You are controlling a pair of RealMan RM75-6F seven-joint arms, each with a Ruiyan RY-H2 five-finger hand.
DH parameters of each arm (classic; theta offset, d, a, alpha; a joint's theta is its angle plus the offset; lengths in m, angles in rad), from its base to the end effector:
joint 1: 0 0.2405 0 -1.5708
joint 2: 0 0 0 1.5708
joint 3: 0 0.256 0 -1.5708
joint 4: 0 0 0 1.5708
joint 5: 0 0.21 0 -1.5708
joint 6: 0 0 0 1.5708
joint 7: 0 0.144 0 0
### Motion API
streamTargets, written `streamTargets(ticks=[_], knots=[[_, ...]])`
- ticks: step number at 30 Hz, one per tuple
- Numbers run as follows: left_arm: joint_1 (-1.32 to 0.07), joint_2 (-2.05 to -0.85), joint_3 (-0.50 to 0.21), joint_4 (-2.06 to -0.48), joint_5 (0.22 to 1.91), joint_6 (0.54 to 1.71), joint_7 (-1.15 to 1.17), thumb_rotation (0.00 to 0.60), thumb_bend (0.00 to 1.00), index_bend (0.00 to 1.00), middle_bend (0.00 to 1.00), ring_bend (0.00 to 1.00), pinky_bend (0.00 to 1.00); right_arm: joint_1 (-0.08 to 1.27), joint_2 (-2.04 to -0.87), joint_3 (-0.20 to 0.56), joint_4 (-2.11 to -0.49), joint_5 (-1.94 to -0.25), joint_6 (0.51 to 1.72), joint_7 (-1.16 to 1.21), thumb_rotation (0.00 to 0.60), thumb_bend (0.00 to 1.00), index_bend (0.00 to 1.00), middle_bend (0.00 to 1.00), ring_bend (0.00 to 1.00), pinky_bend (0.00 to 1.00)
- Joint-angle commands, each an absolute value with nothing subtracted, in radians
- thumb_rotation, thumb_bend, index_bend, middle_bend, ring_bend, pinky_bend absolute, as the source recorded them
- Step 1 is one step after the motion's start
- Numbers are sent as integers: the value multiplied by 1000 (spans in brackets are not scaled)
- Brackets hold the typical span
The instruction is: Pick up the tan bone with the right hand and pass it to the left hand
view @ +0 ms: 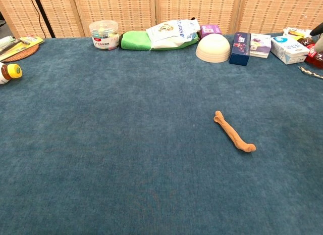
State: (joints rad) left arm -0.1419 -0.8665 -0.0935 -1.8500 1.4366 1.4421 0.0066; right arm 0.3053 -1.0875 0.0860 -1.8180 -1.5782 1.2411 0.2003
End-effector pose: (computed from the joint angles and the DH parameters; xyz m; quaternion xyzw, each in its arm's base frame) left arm -0.2716 0.2024 0.2168 -0.5957 -0.3755 -0.3951 0.5899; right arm -0.2197 -0.2339 0.1209 0.6389 -0.4621 0.4818 0.3824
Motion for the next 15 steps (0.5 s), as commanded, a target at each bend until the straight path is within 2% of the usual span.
streamTargets(ticks=[1,9,15], knots=[[-145,-865,-95,-1854,1437,1439,13,600,228,234,75,42,0,331,-1096,88,-1835,-1561,1202,162,600,49,309,137,13,0],[-152,-864,-98,-1864,1436,1434,24,600,228,234,75,42,0,391,-1128,100,-1860,-1482,1103,55,600,45,156,51,0,0],[-156,-869,-96,-1868,1425,1424,36,600,228,234,75,42,0,444,-1196,116,-1859,-1390,1032,-53,600,45,73,8,0,0]])
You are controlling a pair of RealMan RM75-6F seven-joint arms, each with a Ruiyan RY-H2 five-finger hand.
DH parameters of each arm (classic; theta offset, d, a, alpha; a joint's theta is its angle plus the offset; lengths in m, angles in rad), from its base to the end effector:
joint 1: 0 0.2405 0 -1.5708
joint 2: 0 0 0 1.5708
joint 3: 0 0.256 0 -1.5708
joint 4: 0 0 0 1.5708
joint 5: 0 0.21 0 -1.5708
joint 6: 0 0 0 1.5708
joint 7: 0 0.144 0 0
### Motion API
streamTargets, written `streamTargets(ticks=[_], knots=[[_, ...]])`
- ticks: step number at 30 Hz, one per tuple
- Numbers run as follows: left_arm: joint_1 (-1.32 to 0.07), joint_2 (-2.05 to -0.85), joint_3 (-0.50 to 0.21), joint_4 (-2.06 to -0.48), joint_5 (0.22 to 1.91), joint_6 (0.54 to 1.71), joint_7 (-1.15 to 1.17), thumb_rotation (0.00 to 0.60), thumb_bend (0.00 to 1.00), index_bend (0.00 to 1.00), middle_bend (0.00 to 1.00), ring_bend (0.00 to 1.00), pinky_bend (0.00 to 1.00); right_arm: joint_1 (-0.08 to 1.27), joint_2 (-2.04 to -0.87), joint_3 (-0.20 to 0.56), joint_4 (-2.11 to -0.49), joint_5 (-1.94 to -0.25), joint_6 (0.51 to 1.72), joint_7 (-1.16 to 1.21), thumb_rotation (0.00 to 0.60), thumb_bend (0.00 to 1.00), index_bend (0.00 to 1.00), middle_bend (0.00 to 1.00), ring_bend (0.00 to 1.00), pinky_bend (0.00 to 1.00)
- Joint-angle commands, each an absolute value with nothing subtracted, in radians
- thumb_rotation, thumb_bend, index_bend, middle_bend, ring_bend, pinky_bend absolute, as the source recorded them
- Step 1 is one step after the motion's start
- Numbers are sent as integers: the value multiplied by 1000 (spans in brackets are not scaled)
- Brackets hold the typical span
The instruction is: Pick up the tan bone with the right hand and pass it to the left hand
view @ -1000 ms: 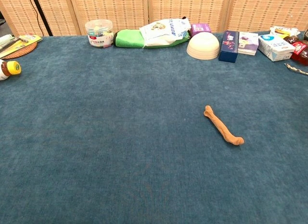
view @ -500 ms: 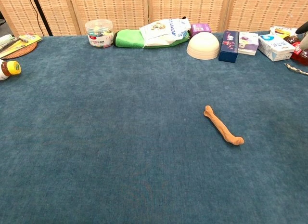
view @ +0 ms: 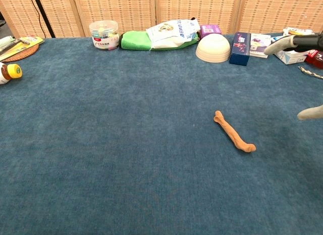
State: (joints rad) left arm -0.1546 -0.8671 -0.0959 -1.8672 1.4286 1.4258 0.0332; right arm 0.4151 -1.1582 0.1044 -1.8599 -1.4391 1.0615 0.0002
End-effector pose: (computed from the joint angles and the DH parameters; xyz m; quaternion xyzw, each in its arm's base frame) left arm -0.2673 0.2057 0.2133 -0.6015 -0.3751 -0.3907 0.5872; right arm -0.1944 -0.2523 0.0804 0.6905 -0.4643 0.4199 0.3625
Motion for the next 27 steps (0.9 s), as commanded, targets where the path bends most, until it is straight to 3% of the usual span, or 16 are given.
streamTargets(ticks=[1,6,27], knots=[[-156,-870,-96,-1869,1424,1423,37,600,228,234,75,42,0,450,-1209,119,-1855,-1376,1028,-66,600,44,60,4,0,0],[-154,-875,-92,-1868,1420,1422,41,600,228,234,75,42,0,481,-1274,127,-1818,-1318,1007,-133,600,20,0,0,0,0],[-139,-871,-84,-1835,1398,1419,8,600,228,234,75,42,0,573,-1461,136,-1688,-1207,959,-279,600,12,0,0,0,0]])
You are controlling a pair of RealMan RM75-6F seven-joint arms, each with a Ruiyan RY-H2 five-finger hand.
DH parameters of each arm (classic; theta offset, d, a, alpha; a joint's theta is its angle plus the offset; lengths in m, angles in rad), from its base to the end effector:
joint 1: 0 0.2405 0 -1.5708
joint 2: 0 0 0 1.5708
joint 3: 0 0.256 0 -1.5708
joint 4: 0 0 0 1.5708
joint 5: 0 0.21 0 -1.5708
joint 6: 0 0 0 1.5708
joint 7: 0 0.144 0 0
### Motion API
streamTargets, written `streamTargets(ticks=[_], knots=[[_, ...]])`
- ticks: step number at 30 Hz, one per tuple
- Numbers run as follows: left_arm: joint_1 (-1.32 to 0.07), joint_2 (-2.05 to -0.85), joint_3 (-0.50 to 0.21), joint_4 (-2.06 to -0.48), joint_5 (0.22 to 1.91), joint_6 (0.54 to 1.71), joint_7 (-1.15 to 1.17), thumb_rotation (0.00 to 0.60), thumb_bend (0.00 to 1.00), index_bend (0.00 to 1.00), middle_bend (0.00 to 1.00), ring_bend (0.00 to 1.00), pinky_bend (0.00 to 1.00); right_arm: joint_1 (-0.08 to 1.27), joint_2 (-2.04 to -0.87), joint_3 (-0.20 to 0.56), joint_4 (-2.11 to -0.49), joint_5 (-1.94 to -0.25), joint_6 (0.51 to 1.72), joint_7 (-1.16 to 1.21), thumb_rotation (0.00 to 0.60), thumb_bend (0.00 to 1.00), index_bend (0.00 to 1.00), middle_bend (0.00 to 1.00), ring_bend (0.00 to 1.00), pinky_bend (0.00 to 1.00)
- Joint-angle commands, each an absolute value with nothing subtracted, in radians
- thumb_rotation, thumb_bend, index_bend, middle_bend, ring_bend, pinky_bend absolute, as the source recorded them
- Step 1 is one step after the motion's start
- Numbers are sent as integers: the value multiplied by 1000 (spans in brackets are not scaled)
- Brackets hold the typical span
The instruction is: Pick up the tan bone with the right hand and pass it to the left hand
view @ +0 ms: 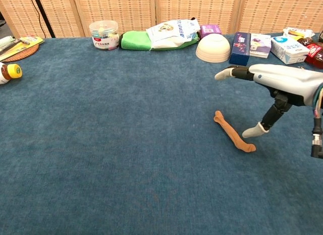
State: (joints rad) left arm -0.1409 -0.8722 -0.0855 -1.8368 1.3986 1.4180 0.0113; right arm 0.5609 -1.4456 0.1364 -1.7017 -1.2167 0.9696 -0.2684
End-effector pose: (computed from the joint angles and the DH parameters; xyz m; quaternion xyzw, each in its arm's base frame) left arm -0.2817 0.2009 0.2146 -0.5907 -0.3907 -0.3756 0.5979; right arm -0.1667 -0.2823 -0.0015 0.7264 -0.4484 0.3761 0.3604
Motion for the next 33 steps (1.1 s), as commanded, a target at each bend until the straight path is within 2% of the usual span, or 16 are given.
streamTargets(ticks=[1,15,33], knots=[[-138,-870,-84,-1834,1398,1420,6,600,228,234,75,42,0,577,-1466,137,-1683,-1203,956,-283,600,13,0,0,0,0],[-125,-862,-78,-1819,1398,1423,-23,600,228,234,75,42,0,625,-1553,143,-1613,-1150,943,-345,600,12,0,0,0,0],[-117,-861,-72,-1813,1409,1422,-77,600,228,218,75,42,0,638,-1591,114,-1590,-1088,958,-415,600,11,0,0,0,0]])
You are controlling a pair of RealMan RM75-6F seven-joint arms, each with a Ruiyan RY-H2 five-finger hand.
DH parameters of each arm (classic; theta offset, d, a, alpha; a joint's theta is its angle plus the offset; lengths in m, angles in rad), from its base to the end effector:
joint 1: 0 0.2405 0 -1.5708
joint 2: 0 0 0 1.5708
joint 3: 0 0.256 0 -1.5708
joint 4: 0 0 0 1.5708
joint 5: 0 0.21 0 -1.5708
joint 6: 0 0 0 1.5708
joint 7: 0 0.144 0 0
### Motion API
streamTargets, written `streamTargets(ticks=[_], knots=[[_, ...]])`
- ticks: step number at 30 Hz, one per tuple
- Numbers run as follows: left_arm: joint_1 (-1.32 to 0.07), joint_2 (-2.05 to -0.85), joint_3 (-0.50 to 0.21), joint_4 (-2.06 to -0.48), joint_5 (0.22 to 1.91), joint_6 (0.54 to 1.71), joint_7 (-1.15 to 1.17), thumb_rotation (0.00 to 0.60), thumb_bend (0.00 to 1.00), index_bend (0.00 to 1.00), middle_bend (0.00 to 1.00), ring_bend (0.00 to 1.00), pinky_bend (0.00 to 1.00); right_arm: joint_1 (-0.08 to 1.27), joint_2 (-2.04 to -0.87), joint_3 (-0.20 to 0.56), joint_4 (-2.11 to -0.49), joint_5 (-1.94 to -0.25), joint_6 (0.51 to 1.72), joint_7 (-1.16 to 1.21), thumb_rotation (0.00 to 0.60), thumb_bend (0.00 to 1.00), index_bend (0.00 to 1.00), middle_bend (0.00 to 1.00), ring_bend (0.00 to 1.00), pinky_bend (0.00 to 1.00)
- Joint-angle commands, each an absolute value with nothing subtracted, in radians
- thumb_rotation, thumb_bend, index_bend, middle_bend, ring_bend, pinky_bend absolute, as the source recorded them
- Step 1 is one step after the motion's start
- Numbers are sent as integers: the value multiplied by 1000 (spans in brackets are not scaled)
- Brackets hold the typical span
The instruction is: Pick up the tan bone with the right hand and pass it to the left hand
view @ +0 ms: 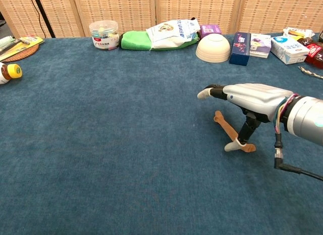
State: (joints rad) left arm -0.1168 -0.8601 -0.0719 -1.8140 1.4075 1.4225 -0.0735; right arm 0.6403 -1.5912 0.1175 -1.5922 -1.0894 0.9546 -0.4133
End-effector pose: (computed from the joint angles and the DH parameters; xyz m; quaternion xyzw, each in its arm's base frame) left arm -0.2916 0.1920 0.2196 -0.5770 -0.4123 -0.3819 0.5926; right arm -0.1568 -0.2889 -0.0457 0.7512 -0.4335 0.3356 0.3677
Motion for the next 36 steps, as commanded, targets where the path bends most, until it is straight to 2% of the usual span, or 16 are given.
streamTargets(ticks=[1,9,25,33,36], knots=[[-117,-862,-72,-1812,1410,1422,-78,600,228,218,75,42,0,637,-1591,111,-1588,-1088,960,-417,600,12,0,0,0,0],[-122,-870,-75,-1809,1418,1420,-85,600,228,197,75,42,0,618,-1598,85,-1525,-1115,1017,-457,600,12,0,0,0,0],[-133,-889,-80,-1803,1413,1408,-73,600,228,197,75,42,0,593,-1531,100,-1388,-1136,1050,-437,600,12,0,0,0,0],[-139,-891,-81,-1808,1413,1402,-66,600,228,197,75,42,0,568,-1448,122,-1516,-1126,1046,-358,600,12,2,0,0,0],[-142,-893,-79,-1810,1417,1397,-64,600,228,197,75,42,0,564,-1436,120,-1556,-1133,1045,-347,600,12,36,0,0,0]])
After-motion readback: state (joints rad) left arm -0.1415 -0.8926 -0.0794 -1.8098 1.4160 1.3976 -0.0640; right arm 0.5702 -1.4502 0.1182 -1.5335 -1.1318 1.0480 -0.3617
